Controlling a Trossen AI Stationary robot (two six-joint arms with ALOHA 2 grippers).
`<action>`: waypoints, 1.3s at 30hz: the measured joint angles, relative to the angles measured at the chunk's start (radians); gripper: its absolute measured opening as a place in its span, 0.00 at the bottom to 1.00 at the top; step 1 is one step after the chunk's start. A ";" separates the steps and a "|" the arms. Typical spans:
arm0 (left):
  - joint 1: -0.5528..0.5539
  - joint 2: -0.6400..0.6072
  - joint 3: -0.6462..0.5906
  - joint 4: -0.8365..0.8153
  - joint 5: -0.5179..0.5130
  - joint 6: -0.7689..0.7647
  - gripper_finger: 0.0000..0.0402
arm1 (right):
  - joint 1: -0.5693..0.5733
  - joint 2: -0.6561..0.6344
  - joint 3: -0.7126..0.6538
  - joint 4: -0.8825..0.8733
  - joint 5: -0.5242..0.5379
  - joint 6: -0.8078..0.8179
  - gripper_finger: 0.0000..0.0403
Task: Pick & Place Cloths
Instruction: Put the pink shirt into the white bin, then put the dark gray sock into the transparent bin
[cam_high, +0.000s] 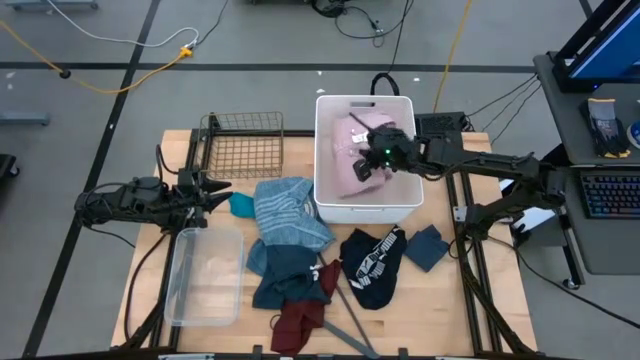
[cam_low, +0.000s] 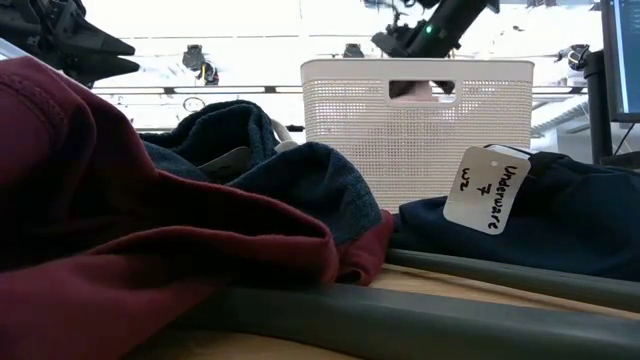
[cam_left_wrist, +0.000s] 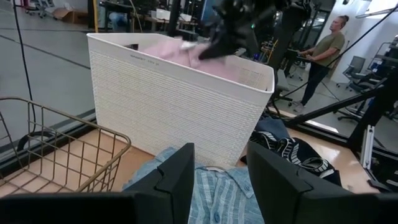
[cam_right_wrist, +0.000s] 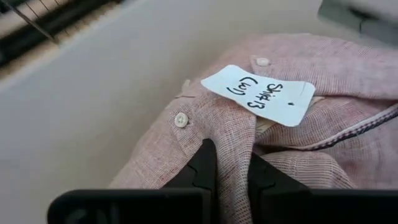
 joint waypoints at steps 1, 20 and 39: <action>0.000 0.000 0.000 0.000 0.000 0.001 0.37 | -0.004 0.014 0.000 -0.004 -0.011 0.011 0.03; 0.000 0.000 0.000 -0.006 0.001 0.020 0.37 | -0.037 0.146 0.000 -0.078 -0.122 0.115 0.12; 0.000 0.000 0.000 -0.005 0.001 0.027 0.37 | -0.048 0.127 0.000 -0.043 -0.159 0.192 0.43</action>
